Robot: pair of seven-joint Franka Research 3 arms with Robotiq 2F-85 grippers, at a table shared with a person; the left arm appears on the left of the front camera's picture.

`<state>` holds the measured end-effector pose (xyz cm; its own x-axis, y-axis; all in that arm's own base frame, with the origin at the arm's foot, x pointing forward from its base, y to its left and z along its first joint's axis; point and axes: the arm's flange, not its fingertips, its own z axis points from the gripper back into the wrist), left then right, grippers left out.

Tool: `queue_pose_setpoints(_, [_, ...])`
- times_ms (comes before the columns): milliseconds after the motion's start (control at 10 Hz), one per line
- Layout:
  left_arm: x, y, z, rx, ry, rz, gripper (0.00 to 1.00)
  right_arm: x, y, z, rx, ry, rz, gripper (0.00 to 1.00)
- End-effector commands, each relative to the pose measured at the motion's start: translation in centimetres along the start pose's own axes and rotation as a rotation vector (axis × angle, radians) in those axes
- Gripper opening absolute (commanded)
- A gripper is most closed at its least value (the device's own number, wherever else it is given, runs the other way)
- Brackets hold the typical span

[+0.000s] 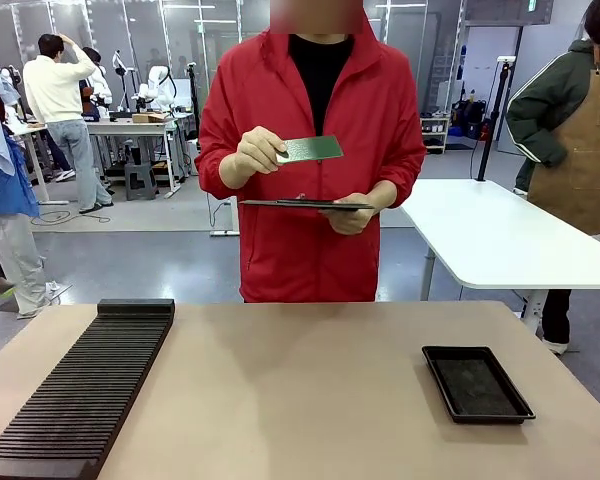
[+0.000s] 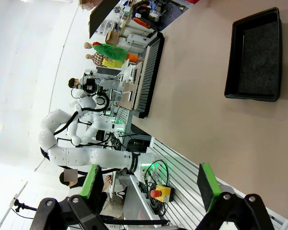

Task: Inspect the PCB.
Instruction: Pick up the Blank PCB that the human is holding.

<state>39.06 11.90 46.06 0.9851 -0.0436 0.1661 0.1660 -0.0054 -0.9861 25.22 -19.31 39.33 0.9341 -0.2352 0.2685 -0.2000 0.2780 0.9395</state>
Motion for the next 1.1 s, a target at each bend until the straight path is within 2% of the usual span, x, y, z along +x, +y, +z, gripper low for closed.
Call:
queue_pose_setpoints(0, [-4.1,-0.1,3.0,0.052,-0.048,-0.064,1.00,-0.1,0.1,0.2,0.008,-0.005,0.003,1.00])
queue_pose_setpoints(100, [-6.5,0.1,4.4,0.047,-0.052,-0.095,1.00,-0.1,0.1,0.2,0.008,-0.005,0.003,1.00])
queue_pose_setpoints(300, [-8.4,1.3,5.2,0.052,-0.078,-0.123,1.00,-0.1,0.1,0.2,0.008,-0.005,0.003,1.00])
queue_pose_setpoints(500, [-8.7,2.2,6.9,0.069,-0.145,-0.120,1.00,-0.1,0.1,0.2,0.008,-0.005,0.003,1.00])
queue_pose_setpoints(1000, [-8.8,1.6,6.4,0.058,-0.113,-0.113,1.00,-0.1,0.1,0.2,0.008,-0.005,0.003,1.00])
